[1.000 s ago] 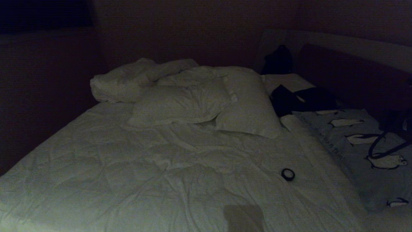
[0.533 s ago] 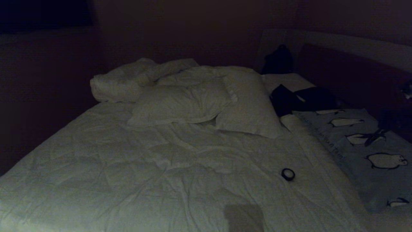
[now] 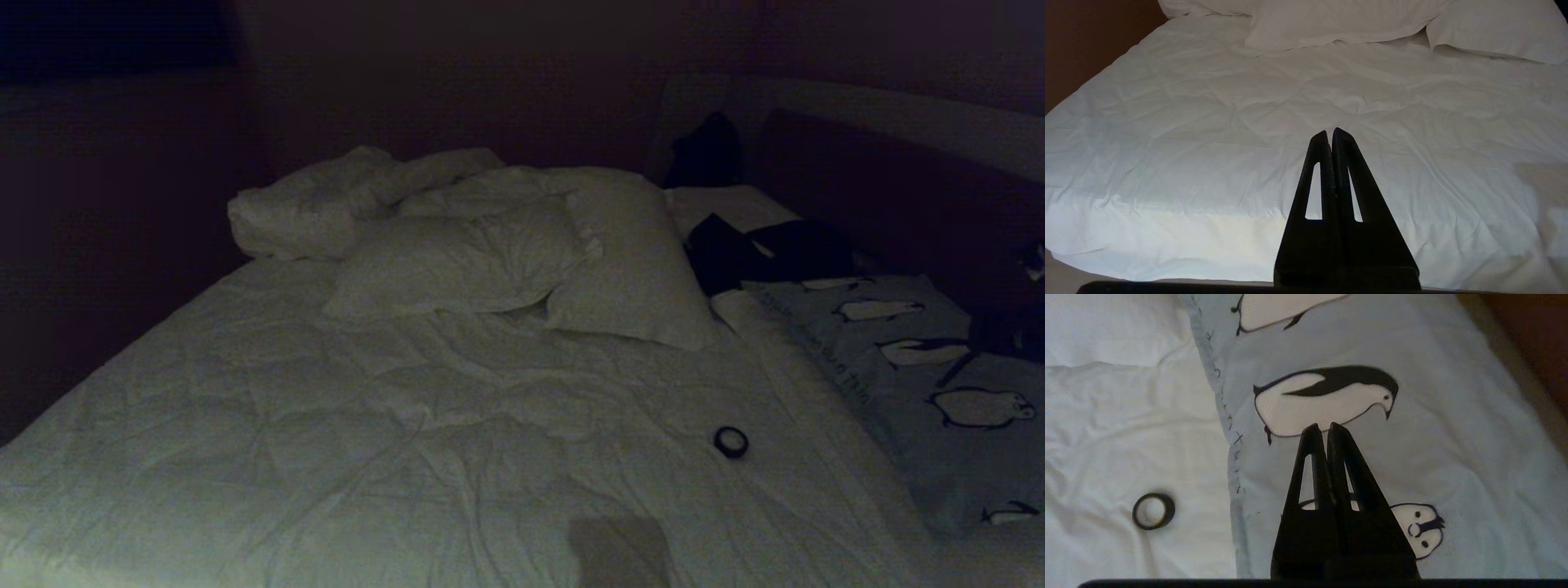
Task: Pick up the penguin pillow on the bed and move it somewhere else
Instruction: Pick up the pillow
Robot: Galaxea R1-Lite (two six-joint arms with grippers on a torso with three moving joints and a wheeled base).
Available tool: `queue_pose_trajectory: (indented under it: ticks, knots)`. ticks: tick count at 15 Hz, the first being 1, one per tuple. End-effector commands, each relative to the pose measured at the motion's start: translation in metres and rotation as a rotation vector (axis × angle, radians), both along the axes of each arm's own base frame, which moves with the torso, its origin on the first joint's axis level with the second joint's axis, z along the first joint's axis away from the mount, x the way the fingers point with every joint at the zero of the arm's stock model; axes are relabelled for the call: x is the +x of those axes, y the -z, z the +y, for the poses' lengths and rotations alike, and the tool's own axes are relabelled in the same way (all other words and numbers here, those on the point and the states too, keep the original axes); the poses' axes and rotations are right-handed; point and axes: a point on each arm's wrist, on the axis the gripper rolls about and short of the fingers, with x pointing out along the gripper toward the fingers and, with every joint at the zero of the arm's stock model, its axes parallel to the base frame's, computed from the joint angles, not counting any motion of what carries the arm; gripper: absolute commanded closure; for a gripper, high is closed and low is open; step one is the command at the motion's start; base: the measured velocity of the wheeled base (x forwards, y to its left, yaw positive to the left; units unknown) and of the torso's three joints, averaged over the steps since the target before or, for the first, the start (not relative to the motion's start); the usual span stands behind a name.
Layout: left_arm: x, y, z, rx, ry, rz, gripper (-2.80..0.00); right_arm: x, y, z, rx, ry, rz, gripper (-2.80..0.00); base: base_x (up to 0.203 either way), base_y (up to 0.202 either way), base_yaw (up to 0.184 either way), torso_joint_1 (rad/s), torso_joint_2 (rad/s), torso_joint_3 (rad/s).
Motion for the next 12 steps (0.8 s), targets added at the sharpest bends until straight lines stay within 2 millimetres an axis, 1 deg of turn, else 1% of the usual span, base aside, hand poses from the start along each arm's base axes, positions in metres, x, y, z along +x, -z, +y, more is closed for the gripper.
queue_pose_trajectory:
  ticks: [1,3,5,8,9,12]
  knots:
    - [0.0,0.0,0.0,0.0,-0.001,0.001,0.0,-0.001,0.002,-0.005,0.011,-0.016,-0.002,-2.8,0.0,0.0,0.0,0.0,0.0,0.0]
    - [0.0,0.0,0.0,0.0,-0.001,0.001,0.0,-0.003,0.0,-0.011,0.005,0.001,-0.006,-2.8,0.0,0.0,0.0,0.0,0.0,0.0]
    - [0.0,0.0,0.0,0.0,-0.001,0.001,0.0,-0.007,0.003,-0.021,0.003,0.024,0.002,-2.8,0.0,0.0,0.0,0.0,0.0,0.0]
    - [0.0,0.001,0.0,0.0,-0.001,0.002,0.0,-0.009,0.016,-0.037,-0.026,0.042,0.045,-2.8,0.0,0.0,0.0,0.0,0.0,0.0]
    - [0.0,0.0,0.0,0.0,0.001,0.001,0.0,-0.01,0.017,-0.042,-0.032,0.05,0.042,-2.8,0.0,0.0,0.0,0.0,0.0,0.0]
    - [0.0,0.0,0.0,0.0,-0.001,0.001,0.0,-0.009,0.029,-0.054,-0.017,0.056,0.054,-2.8,0.0,0.0,0.0,0.0,0.0,0.0]
